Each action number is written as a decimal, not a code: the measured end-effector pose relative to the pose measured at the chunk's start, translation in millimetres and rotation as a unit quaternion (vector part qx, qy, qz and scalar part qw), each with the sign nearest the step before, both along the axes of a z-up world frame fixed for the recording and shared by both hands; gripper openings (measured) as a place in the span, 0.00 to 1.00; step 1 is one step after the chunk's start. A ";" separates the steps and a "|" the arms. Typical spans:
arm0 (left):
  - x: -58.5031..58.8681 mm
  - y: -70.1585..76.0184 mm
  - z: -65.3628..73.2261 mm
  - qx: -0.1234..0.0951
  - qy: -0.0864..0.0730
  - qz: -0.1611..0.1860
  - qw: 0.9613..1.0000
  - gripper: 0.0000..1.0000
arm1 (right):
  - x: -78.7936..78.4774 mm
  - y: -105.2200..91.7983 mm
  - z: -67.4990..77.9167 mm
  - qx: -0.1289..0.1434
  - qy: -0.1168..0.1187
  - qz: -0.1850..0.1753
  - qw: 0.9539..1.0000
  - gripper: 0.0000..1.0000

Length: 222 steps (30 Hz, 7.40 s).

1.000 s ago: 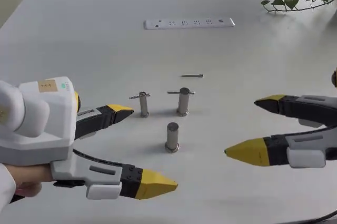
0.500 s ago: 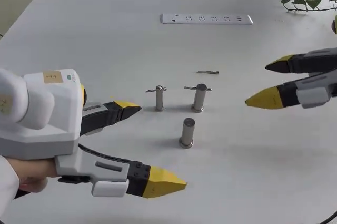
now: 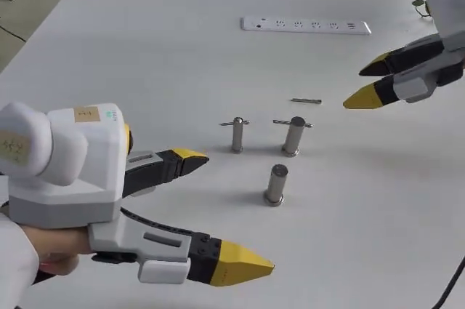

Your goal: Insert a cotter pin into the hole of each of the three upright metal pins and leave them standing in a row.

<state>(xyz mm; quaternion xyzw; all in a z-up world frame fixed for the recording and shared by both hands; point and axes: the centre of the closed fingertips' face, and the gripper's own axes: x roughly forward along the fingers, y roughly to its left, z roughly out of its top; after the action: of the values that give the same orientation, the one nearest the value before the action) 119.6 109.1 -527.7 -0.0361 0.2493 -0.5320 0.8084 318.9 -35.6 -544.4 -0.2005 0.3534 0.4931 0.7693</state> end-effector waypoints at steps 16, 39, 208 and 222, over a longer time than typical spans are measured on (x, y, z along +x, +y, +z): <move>-4.9 5.4 -13.6 0.003 0.021 0.001 1.000 0.97 | 24.7 13.9 -52.8 -0.077 0.013 0.022 0.997 0.07; -2.6 17.7 -21.8 0.011 0.035 0.009 0.999 0.96 | 42.3 28.1 -65.4 -0.121 0.001 0.057 0.991 0.00; 11.6 -55.9 21.3 0.101 -0.172 -0.205 0.958 0.00 | -188.9 93.0 27.0 0.106 -0.075 0.149 0.980 0.00; 27.9 -57.3 12.5 0.106 -0.172 -0.159 0.967 0.33 | -176.4 82.1 20.6 0.085 -0.088 0.131 0.984 0.00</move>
<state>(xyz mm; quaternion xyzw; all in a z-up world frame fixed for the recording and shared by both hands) 147.4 51.7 -515.1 0.1814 0.1639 -0.6223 0.7436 142.5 46.5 -523.8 -0.2220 0.2117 0.5980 0.7405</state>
